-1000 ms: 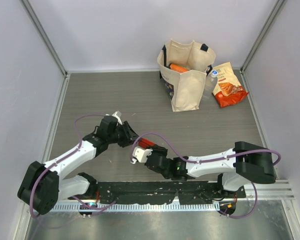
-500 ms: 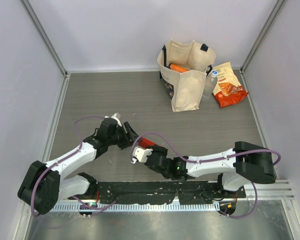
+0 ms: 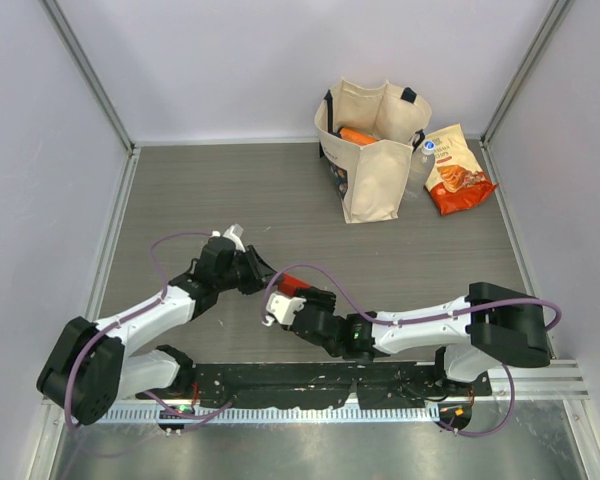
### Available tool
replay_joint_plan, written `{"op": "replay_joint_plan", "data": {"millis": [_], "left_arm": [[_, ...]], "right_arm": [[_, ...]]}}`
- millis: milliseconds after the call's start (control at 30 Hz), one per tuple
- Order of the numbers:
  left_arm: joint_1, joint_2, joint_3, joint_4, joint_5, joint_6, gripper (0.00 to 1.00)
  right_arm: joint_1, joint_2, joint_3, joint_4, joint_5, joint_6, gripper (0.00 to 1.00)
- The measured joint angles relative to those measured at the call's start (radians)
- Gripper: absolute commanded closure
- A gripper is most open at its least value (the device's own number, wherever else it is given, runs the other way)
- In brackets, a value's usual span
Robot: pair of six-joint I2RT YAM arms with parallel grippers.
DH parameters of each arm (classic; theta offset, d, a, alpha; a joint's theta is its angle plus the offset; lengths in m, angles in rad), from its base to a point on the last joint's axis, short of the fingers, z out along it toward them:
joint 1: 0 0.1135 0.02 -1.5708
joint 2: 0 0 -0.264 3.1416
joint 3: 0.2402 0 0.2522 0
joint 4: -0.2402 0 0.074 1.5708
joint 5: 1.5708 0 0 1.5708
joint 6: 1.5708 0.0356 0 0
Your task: Fold the paper box
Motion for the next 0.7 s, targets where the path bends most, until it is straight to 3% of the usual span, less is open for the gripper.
{"op": "replay_joint_plan", "data": {"millis": [267,400,533,700], "left_arm": [[0.000,0.020,-0.025,0.093,0.000,0.000,0.83],[-0.003,0.033,-0.025,0.120,-0.002,0.000,0.84],[-0.004,0.032,-0.031,0.130,-0.004,0.001,0.84],[-0.006,0.011,-0.043,0.130,-0.008,0.001,0.85]], "right_arm": [[-0.080,-0.092,0.026,-0.183,-0.101,0.213,0.20],[-0.169,-0.259,0.048,-0.342,-0.205,0.407,0.21],[-0.380,-0.421,0.054,-0.452,-0.389,0.662,0.21],[-0.576,-0.456,0.052,-0.484,-0.656,0.939,0.31]]}}
